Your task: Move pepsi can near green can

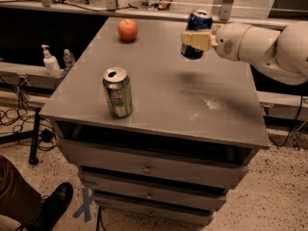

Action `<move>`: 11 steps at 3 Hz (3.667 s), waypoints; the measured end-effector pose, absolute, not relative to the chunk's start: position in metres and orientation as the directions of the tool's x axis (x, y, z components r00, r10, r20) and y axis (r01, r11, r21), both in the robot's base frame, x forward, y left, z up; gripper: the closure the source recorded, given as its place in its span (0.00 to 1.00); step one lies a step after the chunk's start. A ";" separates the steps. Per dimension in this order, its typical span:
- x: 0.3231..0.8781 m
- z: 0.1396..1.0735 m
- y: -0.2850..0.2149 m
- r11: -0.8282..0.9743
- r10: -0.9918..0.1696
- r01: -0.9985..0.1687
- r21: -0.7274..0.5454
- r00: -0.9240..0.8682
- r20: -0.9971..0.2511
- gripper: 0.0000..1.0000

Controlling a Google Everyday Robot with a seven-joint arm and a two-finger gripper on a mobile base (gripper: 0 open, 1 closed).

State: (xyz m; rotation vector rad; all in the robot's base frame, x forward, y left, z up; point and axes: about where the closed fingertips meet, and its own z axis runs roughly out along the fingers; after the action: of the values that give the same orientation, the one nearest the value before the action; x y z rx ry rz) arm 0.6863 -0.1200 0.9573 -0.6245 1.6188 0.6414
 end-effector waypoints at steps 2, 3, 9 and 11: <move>0.607 0.933 -0.074 0.636 0.002 -0.754 0.165 -0.212 -0.977 1.00; 0.554 0.920 -0.035 0.579 0.020 -0.796 0.177 -0.204 -0.979 1.00; 0.508 0.876 0.013 0.493 -0.138 -0.870 0.023 -0.104 -0.985 0.61; 0.505 0.871 0.017 0.488 -0.142 -0.872 0.026 -0.109 -0.984 0.14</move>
Offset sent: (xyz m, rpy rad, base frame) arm -0.1223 0.0609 -0.0448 0.0855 0.1358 0.1079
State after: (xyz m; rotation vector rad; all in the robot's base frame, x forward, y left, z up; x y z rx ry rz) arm 0.5050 0.0167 0.8709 -0.9021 1.5780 0.7888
